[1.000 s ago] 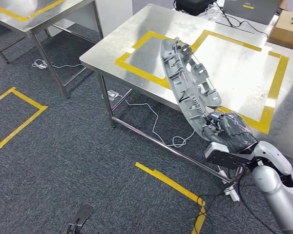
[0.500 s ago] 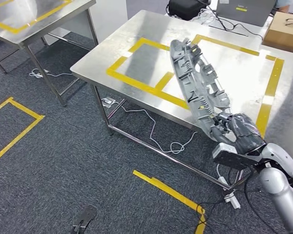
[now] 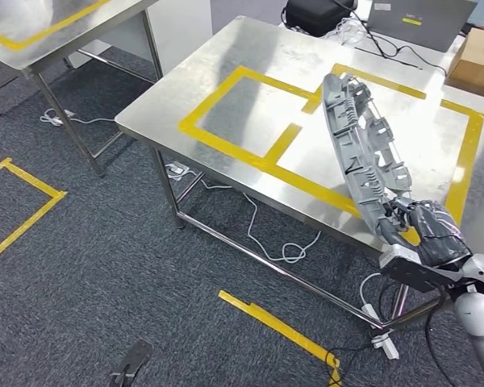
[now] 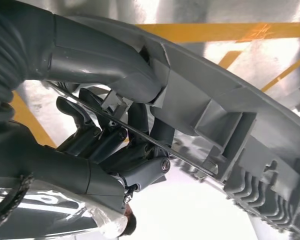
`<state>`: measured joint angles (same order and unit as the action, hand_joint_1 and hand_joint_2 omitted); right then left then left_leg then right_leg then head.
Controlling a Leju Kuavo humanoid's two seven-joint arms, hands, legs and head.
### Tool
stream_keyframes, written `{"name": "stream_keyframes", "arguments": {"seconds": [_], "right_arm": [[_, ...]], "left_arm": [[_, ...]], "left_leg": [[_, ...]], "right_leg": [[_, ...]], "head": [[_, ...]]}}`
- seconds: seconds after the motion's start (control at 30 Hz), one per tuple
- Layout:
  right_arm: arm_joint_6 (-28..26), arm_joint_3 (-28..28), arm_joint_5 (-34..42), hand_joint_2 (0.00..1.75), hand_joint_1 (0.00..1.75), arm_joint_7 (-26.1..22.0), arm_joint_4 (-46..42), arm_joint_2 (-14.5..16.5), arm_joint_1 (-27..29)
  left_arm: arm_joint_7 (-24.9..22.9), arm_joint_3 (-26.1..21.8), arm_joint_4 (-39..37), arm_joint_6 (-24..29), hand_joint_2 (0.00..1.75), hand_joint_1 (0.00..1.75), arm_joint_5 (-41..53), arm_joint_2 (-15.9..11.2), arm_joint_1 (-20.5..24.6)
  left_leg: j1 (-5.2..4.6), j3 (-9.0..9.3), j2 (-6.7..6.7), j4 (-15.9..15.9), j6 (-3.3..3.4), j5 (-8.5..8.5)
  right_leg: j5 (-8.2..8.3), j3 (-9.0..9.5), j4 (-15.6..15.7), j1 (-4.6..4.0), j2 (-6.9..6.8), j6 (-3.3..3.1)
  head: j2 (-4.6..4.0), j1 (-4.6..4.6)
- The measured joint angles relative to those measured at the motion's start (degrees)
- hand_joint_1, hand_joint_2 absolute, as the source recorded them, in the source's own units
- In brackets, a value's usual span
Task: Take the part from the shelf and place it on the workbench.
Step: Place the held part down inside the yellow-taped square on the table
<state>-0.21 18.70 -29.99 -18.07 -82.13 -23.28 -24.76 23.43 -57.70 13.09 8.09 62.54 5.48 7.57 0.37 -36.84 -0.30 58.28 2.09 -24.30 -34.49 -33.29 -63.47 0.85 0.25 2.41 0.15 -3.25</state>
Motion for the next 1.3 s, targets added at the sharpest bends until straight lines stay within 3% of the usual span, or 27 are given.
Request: {"name": "stream_keyframes", "arguments": {"seconds": [0.07, 0.1, 0.13, 0.17, 0.23, 0.27, 0.3, 0.43, 0.5, 0.57, 0.6, 0.63, 0.67, 0.73, 0.8, 0.9, 0.97, 1.07, 1.1, 1.13, 1.17, 1.23, 1.3], "right_arm": [[-0.2, -0.2, -1.1, 1.75, 1.75, -0.2, 0.9, 0.0, 0.3], [-0.3, -0.2, -1.6, 1.75, 1.75, -0.3, 1.5, 0.0, 0.5], [-0.5, -0.2, -2.2, 1.75, 1.75, -0.5, 2.3, 0.1, 0.6], [-0.6, -0.3, -2.8, 1.75, 1.75, -0.6, 3.0, 0.1, 0.7], [-0.8, -0.4, -3.8, 1.75, 1.75, -0.6, 4.6, 0.2, 0.6], [-1.0, -0.5, -4.3, 1.75, 1.75, -0.6, 5.4, 0.3, 0.4], [-1.2, -0.5, -4.8, 1.75, 1.75, -0.6, 6.1, 0.4, 0.3], [-1.9, -0.5, -5.6, 1.75, 1.75, -0.7, 8.3, 0.9, 0.0], [-2.0, -0.6, -5.7, 1.75, 1.75, -0.7, 9.0, 1.1, -0.3], [-2.1, -0.6, -6.0, 1.75, 1.75, -0.5, 9.6, 1.4, -0.4], [-2.3, -0.6, -6.5, 1.75, 1.75, -0.3, 10.1, 1.6, -0.4], [-2.5, -0.5, -7.2, 1.75, 1.75, 0.0, 10.7, 1.8, -0.6], [-3.0, -0.5, -8.1, 1.75, 1.75, 0.3, 11.6, 2.0, -0.8], [-4.2, -0.5, -9.8, 1.75, 1.75, 0.7, 14.1, 2.6, -1.6], [-5.3, -0.6, -11.1, 1.75, 1.75, 0.7, 17.2, 3.0, -2.8], [-6.1, -0.5, -12.8, 1.75, 1.75, 0.5, 22.5, 3.7, -4.8], [-6.6, -0.4, -14.5, 1.75, 1.75, 0.6, 26.3, 4.1, -6.4], [-7.9, 0.1, -17.2, 1.75, 1.75, 1.8, 32.2, 4.8, -9.0], [-8.3, 0.3, -18.1, 1.75, 1.75, 2.2, 34.3, 5.0, -9.8], [-8.8, 0.6, -19.0, 1.75, 1.75, 2.5, 36.6, 5.4, -10.6], [-9.2, 0.8, -19.8, 1.75, 1.75, 2.9, 38.9, 5.6, -11.6], [-10.3, 1.3, -21.1, 1.75, 1.75, 3.6, 42.9, 6.0, -13.7], [-11.6, 1.5, -21.9, 1.75, 1.75, 3.9, 46.0, 6.3, -15.4]], "left_arm": [[-0.1, 0.0, 0.0, 0.1, 1.75, 0.00, -0.1, 0.0, 0.0], [-0.1, 0.0, 0.0, 0.1, 1.75, 0.00, -0.1, 0.0, 0.0], [-0.2, 0.0, 0.0, 0.1, 1.75, 0.00, -0.1, 0.1, 0.0], [-0.3, 0.0, 0.0, 0.1, 1.75, 0.00, 0.0, 0.1, 0.0], [-0.4, 0.0, 0.0, 0.1, 1.75, 0.00, 0.1, 0.2, 0.1], [-0.4, 0.0, 0.0, 0.1, 1.75, 0.00, 0.2, 0.2, 0.2], [-0.4, 0.0, 0.0, 0.1, 1.75, 0.00, 0.2, 0.2, 0.3], [-0.4, 0.0, 0.0, 0.2, 1.75, 0.00, 0.4, 0.1, 0.4], [-0.4, 0.0, 0.0, 0.2, 1.75, 0.00, 0.4, 0.0, 0.4], [-0.5, 0.0, 0.0, 0.0, 1.75, 0.00, 0.5, 0.1, 0.4], [-0.6, 0.0, 0.0, -0.4, 1.75, 0.00, 0.5, 0.1, 0.4], [-0.7, 0.0, 0.0, -1.1, 1.75, 0.00, 0.5, 0.1, 0.3], [-0.7, 0.0, 0.0, -1.8, 1.75, 0.00, 0.5, 0.0, 0.3], [-0.8, 0.1, 0.0, -2.7, 1.75, 0.00, 0.6, -0.2, 0.4], [-0.7, 0.2, 0.0, -2.7, 1.75, 0.00, 0.9, -0.3, 0.5], [-0.8, 0.6, 0.0, -3.0, 1.75, 0.00, 1.4, -0.3, 0.5], [-0.8, 1.0, 0.0, -3.3, 1.75, 0.00, 1.7, -0.3, 0.7], [-0.9, 1.3, 0.0, -3.7, 1.75, 0.00, 2.0, -0.3, 1.1], [-1.0, 1.4, 0.0, -3.7, 1.75, 0.00, 2.1, -0.3, 1.1], [-1.1, 1.5, 0.0, -3.8, 1.75, 0.00, 2.2, -0.3, 1.1], [-1.1, 1.7, 0.0, -3.9, 1.75, 0.00, 2.4, -0.3, 1.2], [-1.2, 2.2, 0.0, -4.1, 1.75, 0.00, 2.8, -0.2, 1.4], [-1.2, 2.6, 0.0, -4.2, 1.75, 0.00, 3.0, -0.2, 1.8]], "left_leg": [[-0.02, 0.24, -0.03, 0.0, 0.33, -0.33], [-0.03, 0.42, -0.07, 0.0, 0.39, -0.52], [-0.03, 0.69, -0.12, 0.0, 0.37, -0.73], [-0.01, 1.03, -0.20, 0.0, 0.28, -0.95], [-0.10, 1.69, -0.35, 0.1, -0.10, -1.45], [-0.21, 1.79, -0.41, 0.2, -0.37, -1.62], [-0.31, 1.78, -0.45, 0.3, -0.65, -1.70], [-0.31, 1.44, -0.40, 1.1, -1.80, -2.43], [-0.19, -0.48, -0.30, 5.8, -2.39, -5.25], [-0.09, -4.04, -0.24, 13.7, -2.72, -8.86], [-0.06, -5.31, -0.23, 16.4, -2.76, -9.63], [-0.06, -5.63, -0.23, 17.1, -2.72, -9.26], [-0.07, -4.82, -0.23, 15.3, -2.60, -7.77], [-0.10, -1.00, -0.24, 7.4, -2.16, -3.77], [-0.23, 1.71, -0.26, 1.5, -1.75, -2.00], [-0.29, 2.11, -0.28, 0.3, -1.05, -1.90], [-0.09, 2.26, -0.27, -0.1, -0.33, -1.58], [-0.03, 2.25, -0.28, -0.2, 0.16, -1.42], [-0.05, 2.26, -0.28, -0.2, 0.18, -1.43], [-0.06, 2.28, -0.29, -0.2, 0.19, -1.44], [-0.07, 2.31, -0.30, -0.2, 0.20, -1.45], [-0.07, 2.43, -0.38, -0.2, 0.13, -1.50], [-0.25, 2.32, -0.51, -0.1, -0.23, -1.53]], "right_leg": [[-2.48, -5.07, -8.4, -0.01, 0.02, 0.09], [-2.51, -6.99, -10.9, 0.00, 0.02, 0.16], [-1.26, -7.84, -11.1, 0.02, -0.01, 0.21], [1.08, -7.40, -8.8, 0.06, -0.06, 0.22], [6.04, -4.19, -0.6, 0.08, -0.24, 0.13], [7.24, -2.62, 2.7, 0.04, -0.31, -0.04], [7.63, -1.64, 4.8, -0.04, -0.34, -0.21], [7.38, -1.02, 5.7, 0.03, -0.29, -1.39], [7.41, -0.73, 5.9, 0.21, -0.39, -1.99], [7.30, -0.64, 5.8, 0.14, -0.41, -2.26], [7.27, -0.60, 5.8, 0.09, -0.41, -2.30], [7.25, -0.54, 5.8, 0.06, -0.38, -2.32], [7.21, -0.44, 5.8, 0.03, -0.34, -2.30], [7.09, -0.18, 5.8, -0.03, -0.28, -2.13], [6.98, -0.19, 5.7, -0.23, -0.24, -1.72], [7.00, -0.33, 5.9, -0.26, -0.27, -0.81], [5.76, -1.28, 4.3, -0.18, -0.31, -0.24], [1.20, -6.22, -5.8, -0.14, -0.31, 0.21], [0.38, -7.80, -8.8, -0.14, -0.31, 0.29], [0.58, -8.53, -10.0, -0.15, -0.31, 0.31], [1.77, -8.24, -9.0, -0.16, -0.32, 0.25], [5.68, -4.83, -1.7, -0.21, -0.35, -0.14], [7.60, -1.34, 4.8, -0.40, -0.37, -0.60]], "head": [[0.00, 0.00], [0.00, 0.00], [0.00, 0.00], [0.00, 0.01], [0.00, 0.01], [0.00, -0.02], [0.00, -0.07], [0.00, -0.19], [0.00, -0.36], [0.00, -0.48], [0.00, -0.48], [0.00, -0.49], [0.00, -0.50], [0.00, -0.49], [0.00, -0.44], [0.00, -0.43], [0.00, -0.32], [0.00, -0.15], [0.00, -0.17], [0.00, -0.17], [0.00, -0.16], [0.00, -0.15], [0.00, -0.17]]}}
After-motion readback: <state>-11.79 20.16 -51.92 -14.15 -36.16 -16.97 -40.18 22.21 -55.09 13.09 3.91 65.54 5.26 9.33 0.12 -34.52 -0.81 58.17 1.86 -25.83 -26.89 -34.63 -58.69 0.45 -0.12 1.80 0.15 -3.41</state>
